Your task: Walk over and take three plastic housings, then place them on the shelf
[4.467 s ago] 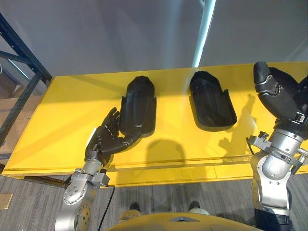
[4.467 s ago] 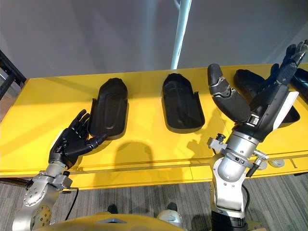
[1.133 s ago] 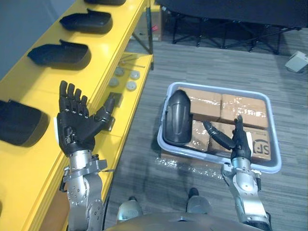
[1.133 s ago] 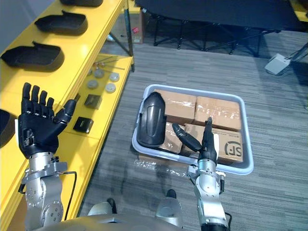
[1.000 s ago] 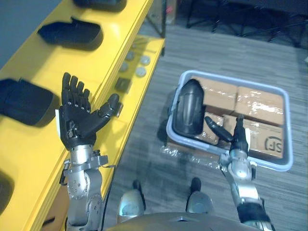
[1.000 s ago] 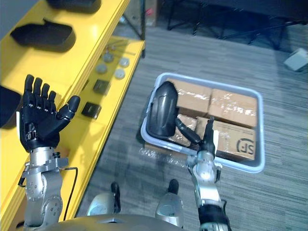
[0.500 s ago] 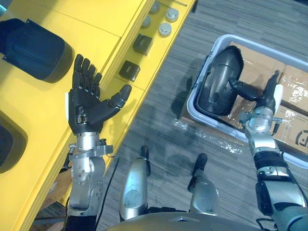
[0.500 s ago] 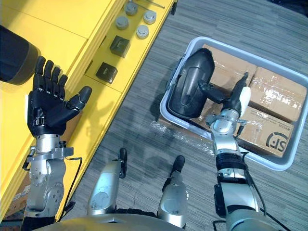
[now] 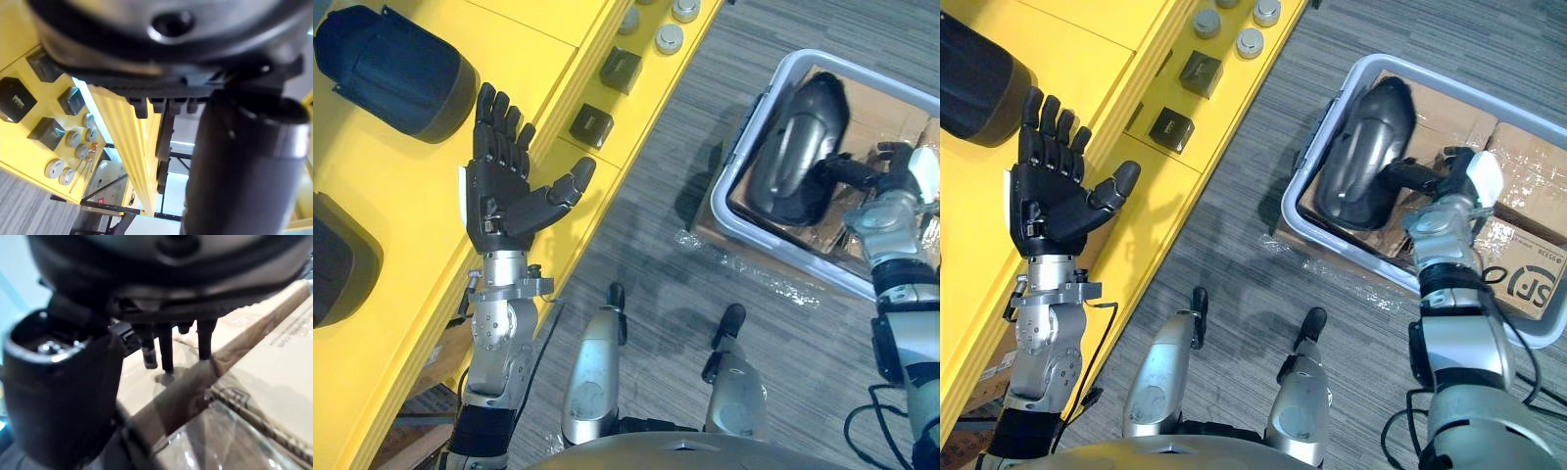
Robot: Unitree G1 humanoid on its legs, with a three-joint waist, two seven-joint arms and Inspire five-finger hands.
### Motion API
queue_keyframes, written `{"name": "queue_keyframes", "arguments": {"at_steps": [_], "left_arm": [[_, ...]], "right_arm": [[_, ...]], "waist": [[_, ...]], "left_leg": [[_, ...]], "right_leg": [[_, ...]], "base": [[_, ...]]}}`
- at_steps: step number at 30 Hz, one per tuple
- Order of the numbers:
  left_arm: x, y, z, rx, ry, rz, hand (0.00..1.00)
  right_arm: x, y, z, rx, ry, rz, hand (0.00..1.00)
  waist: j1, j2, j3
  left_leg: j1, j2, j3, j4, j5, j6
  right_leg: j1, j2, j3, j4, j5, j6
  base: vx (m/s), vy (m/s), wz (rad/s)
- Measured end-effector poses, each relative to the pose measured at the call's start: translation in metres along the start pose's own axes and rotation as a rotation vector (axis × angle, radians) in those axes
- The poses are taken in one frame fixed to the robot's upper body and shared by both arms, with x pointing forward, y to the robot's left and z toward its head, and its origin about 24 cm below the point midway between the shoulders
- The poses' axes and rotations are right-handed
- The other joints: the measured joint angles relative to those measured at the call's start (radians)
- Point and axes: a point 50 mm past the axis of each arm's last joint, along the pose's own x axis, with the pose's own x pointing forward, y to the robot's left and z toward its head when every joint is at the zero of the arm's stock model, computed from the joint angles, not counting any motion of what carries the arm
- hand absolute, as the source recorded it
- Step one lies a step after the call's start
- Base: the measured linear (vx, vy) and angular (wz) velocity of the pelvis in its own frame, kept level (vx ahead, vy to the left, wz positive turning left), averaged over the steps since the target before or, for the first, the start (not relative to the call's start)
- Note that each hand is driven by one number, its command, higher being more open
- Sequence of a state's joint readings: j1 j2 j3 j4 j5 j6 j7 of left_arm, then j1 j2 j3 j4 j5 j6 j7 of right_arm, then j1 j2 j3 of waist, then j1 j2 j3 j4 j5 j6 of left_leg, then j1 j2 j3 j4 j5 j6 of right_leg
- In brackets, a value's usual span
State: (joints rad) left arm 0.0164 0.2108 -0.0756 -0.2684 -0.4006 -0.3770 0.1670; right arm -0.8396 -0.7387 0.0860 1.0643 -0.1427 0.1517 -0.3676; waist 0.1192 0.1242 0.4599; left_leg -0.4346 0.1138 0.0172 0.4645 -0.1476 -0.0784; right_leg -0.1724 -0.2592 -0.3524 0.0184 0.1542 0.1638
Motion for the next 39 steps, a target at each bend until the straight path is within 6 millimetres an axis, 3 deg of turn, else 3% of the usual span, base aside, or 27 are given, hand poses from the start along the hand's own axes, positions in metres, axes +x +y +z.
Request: {"name": "queue_keyframes", "arguments": {"at_steps": [3,6,10,14,17,19,23,26,31,34,37,39], "left_arm": [[0.002,-0.002,-0.001,-0.029,-0.007,-0.001,1.00],[0.001,-0.002,-0.001,-0.036,-0.004,-0.006,1.00],[-0.003,0.000,-0.002,-0.030,0.034,-0.018,1.00],[-0.013,0.005,0.000,-0.037,0.080,-0.041,1.00],[-0.019,0.011,-0.004,-0.165,0.136,-0.055,1.00],[-0.024,0.006,-0.018,-0.246,0.249,-0.101,1.00],[-0.052,-0.023,-0.075,-0.273,0.629,-0.288,1.00],[-0.056,-0.032,-0.091,-0.233,0.732,-0.353,1.00],[-0.045,-0.036,-0.111,-0.203,0.848,-0.392,1.00],[-0.043,-0.041,-0.133,-0.212,1.032,-0.433,1.00],[-0.056,-0.047,-0.150,-0.236,1.205,-0.450,1.00],[-0.059,-0.048,-0.154,-0.226,1.233,-0.441,1.00]], "right_arm": [[0.006,-0.017,-0.003,-0.085,0.025,-0.043,0.00],[0.006,-0.017,-0.009,-0.178,0.075,-0.045,0.00],[-0.006,0.009,-0.018,-0.184,0.073,0.014,0.00],[-0.018,0.023,-0.024,-0.193,0.002,0.048,0.00],[-0.039,0.047,-0.035,-0.236,-0.045,0.110,0.00],[-0.051,0.061,-0.041,-0.239,-0.059,0.149,0.00],[-0.085,0.094,-0.046,-0.227,-0.114,0.240,0.00],[-0.099,0.099,-0.048,-0.219,-0.150,0.257,0.00],[-0.109,0.098,-0.056,-0.300,-0.224,0.246,0.00],[-0.109,0.098,-0.052,-0.328,-0.281,0.244,0.00],[-0.110,0.098,-0.042,-0.344,-0.363,0.246,0.00],[-0.109,0.096,-0.032,-0.344,-0.414,0.238,0.00]], "waist": [[0.009,0.017,0.008],[0.011,0.024,0.011],[0.008,0.016,0.018],[0.002,0.000,0.024],[-0.014,-0.030,0.016],[-0.022,-0.052,0.005],[-0.057,-0.103,-0.056],[-0.077,-0.117,-0.108],[-0.114,-0.124,-0.202],[-0.135,-0.123,-0.221],[-0.154,-0.127,-0.224],[-0.157,-0.127,-0.224]], "left_leg": [[0.002,0.000,-0.007,-0.016,0.018,-0.003],[0.011,0.001,-0.014,-0.030,0.027,-0.007],[0.067,0.004,-0.010,-0.055,0.029,-0.008],[0.119,0.011,0.000,-0.087,0.032,-0.013],[0.170,0.021,0.007,-0.133,0.045,-0.022],[0.202,0.024,0.018,-0.173,0.062,-0.026],[0.276,0.042,0.064,-0.238,0.078,-0.038],[0.318,0.053,0.101,-0.266,0.081,-0.043],[0.375,0.067,0.157,-0.308,0.084,-0.057],[0.396,0.081,0.172,-0.335,0.098,-0.069],[0.410,0.092,0.185,-0.366,0.119,-0.078],[0.407,0.095,0.198,-0.381,0.128,-0.081]], "right_leg": [[0.000,0.002,-0.010,-0.001,0.000,0.000],[0.006,0.006,-0.018,-0.001,-0.002,-0.004],[0.048,0.007,-0.023,0.001,-0.008,-0.013],[0.081,0.011,-0.024,0.007,-0.018,-0.028],[0.106,0.020,-0.023,0.012,-0.031,-0.045],[0.113,0.021,-0.018,0.012,-0.033,-0.047],[0.126,0.036,0.023,0.011,-0.033,-0.047],[0.129,0.044,0.057,0.009,-0.033,-0.047],[0.158,0.062,0.097,-0.040,-0.033,-0.047],[0.155,0.078,0.112,-0.045,-0.032,-0.046],[0.144,0.093,0.117,-0.055,-0.029,-0.048],[0.123,0.097,0.129,-0.056,-0.018,-0.049]], "base": [[-0.02,-0.028,0.07],[0.02,-0.029,0.07],[0.03,-0.010,0.01],[0.01,-0.004,-0.03],[0.03,-0.023,-0.07],[0.03,-0.034,-0.09],[0.03,-0.025,-0.26],[0.02,-0.019,-0.36],[0.00,-0.034,-0.32],[-0.05,-0.055,-0.21],[-0.01,-0.046,-0.16],[0.01,-0.027,-0.21]]}}
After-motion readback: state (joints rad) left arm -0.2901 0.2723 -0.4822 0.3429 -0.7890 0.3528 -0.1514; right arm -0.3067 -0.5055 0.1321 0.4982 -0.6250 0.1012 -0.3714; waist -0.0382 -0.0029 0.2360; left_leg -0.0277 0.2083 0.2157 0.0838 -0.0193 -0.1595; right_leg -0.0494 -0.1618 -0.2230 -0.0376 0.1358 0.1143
